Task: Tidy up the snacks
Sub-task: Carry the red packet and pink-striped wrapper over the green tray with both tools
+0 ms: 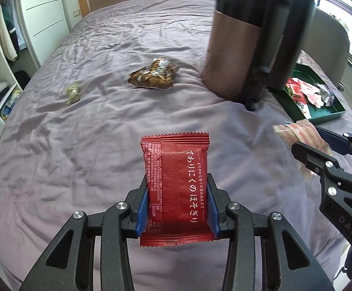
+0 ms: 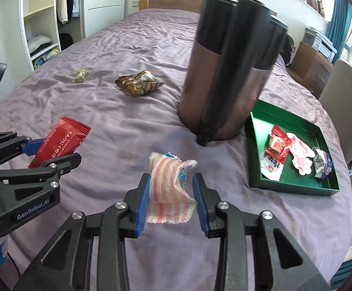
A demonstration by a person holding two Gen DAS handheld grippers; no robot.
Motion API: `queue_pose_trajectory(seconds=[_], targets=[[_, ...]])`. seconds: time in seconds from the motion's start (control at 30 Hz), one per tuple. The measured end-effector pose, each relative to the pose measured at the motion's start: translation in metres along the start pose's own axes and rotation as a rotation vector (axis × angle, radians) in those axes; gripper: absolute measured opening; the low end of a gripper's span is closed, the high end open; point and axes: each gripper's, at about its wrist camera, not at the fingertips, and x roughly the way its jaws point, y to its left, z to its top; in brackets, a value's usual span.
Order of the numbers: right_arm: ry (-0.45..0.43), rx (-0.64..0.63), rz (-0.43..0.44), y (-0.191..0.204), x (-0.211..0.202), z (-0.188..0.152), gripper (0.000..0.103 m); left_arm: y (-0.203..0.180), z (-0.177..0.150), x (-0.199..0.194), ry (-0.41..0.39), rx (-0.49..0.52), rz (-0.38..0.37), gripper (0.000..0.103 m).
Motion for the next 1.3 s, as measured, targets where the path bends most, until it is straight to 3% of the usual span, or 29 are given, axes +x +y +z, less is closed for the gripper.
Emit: queue_pose_trajectory(seconds=[0.4, 0.6, 0.87, 1.1, 1.3], targets=[[-0.004, 0.155, -0.166, -0.122, -0.019, -0.034, 0.103, -0.115, 0.021, -0.017, -0.043, 0.192, -0.125, 0.036], [-0.027, 0.210, -0.212, -0.175, -0.019, -0.031, 0.103, -0.167, 0.053, -0.014, -0.083, 0.233, -0.205, 0.036], [-0.053, 0.300, -0.211, -0.239, 0.005, -0.013, 0.103, -0.227, 0.108, 0.022, -0.084, 0.235, -0.272, 0.036], [-0.060, 0.364, -0.159, -0.283, 0.042, -0.002, 0.103, -0.250, 0.145, 0.074, -0.057, 0.225, -0.240, 0.036], [-0.044, 0.370, -0.116, -0.301, 0.074, 0.003, 0.103, -0.263, 0.155, 0.111, -0.023, 0.244, -0.227, 0.036]])
